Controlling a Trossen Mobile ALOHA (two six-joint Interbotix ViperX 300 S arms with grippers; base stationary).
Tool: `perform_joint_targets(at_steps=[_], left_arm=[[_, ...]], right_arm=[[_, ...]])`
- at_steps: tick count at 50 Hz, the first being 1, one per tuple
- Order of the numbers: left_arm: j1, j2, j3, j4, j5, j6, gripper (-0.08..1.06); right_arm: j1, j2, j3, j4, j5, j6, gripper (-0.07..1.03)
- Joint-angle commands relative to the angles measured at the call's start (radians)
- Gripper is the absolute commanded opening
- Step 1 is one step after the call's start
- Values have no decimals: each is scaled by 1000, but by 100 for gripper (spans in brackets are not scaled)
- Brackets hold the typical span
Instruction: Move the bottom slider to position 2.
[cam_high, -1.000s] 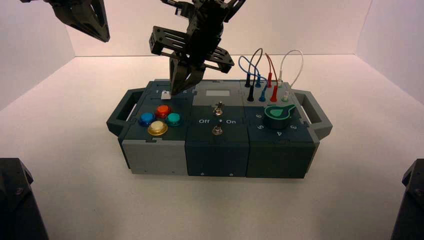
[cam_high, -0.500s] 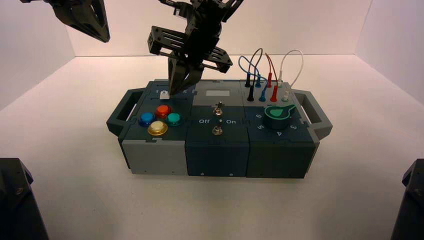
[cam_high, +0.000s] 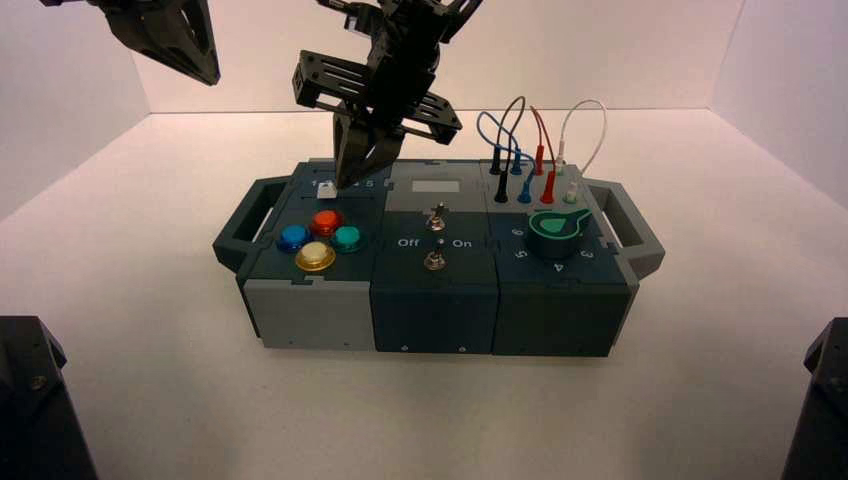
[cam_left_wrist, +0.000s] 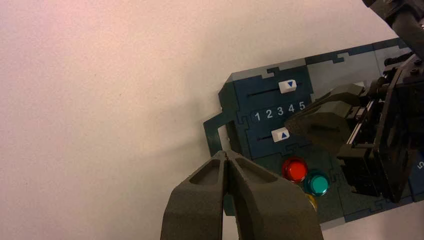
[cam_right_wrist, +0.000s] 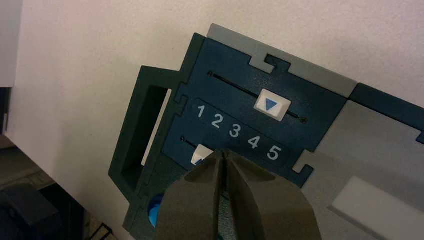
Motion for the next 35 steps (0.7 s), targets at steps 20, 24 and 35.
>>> perform_joint_targets(at_steps=[20,24,35], left_arm=[[-3,-3,-17,2,-2,-2,-3],[-3,-3,-17,3,-3,-2,-3],[-3,0,-17,3,-2,-2,-3]], right_arm=[[11,-11,-31,8,0,0,-2],[11,-9,-31,8,0,0,-2],[11,-8,-35,8,0,-2,-2]])
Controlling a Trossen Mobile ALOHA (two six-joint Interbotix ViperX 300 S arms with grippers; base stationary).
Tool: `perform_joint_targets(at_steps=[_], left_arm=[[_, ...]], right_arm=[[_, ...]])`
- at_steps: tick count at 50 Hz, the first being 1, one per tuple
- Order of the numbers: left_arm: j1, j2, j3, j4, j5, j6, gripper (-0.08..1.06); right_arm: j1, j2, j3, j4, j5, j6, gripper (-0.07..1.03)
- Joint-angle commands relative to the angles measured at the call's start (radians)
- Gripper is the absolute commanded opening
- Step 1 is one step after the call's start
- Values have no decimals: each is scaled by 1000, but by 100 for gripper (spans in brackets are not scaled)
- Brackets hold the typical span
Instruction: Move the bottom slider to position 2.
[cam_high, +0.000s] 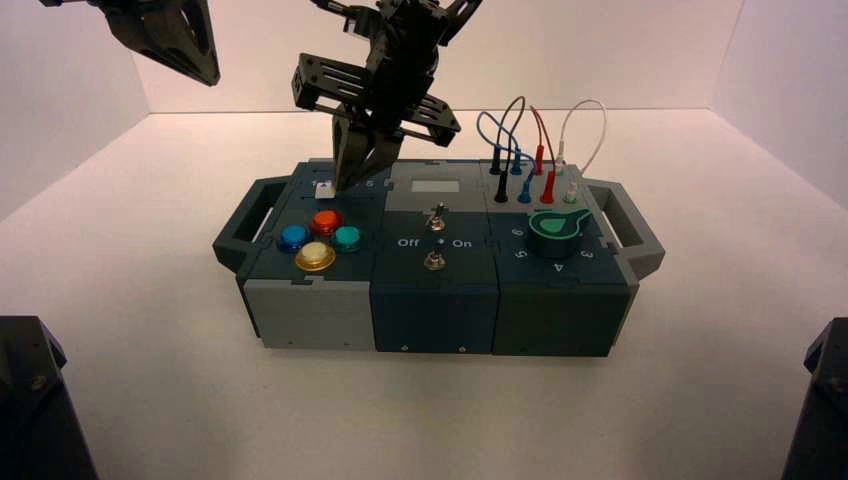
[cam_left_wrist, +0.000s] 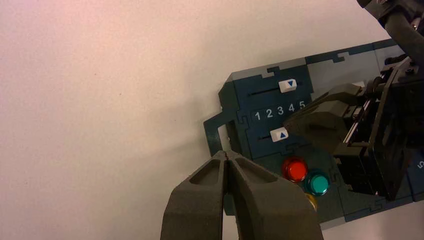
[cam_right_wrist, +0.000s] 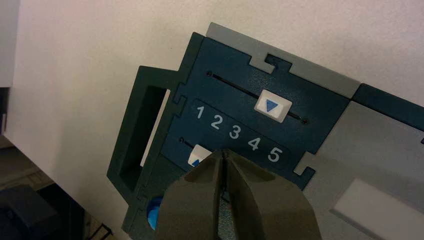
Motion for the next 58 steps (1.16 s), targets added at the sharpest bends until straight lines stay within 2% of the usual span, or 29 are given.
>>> perform_joint_targets(at_steps=[1,23,34,43,58], left_arm=[[-3,-2,-17,2,-3,0,-3],[-3,2,-18,3,-2,0,-3],[-2,-3,-25,12,3,0,-3],[5,-6,-25,12,2,0,-3],[5,-6,-28,14,-9,0,-3]], right_arm=[[9,-17,-31,6,-3,-2,-2],[9,-15,-18,6,0,-3,-2],[-17,-58,26,-9,2,-28,-2],[-17,-127,66,-51,29,-29,-2],[-17,-167,100,-63,32,-38,-2]])
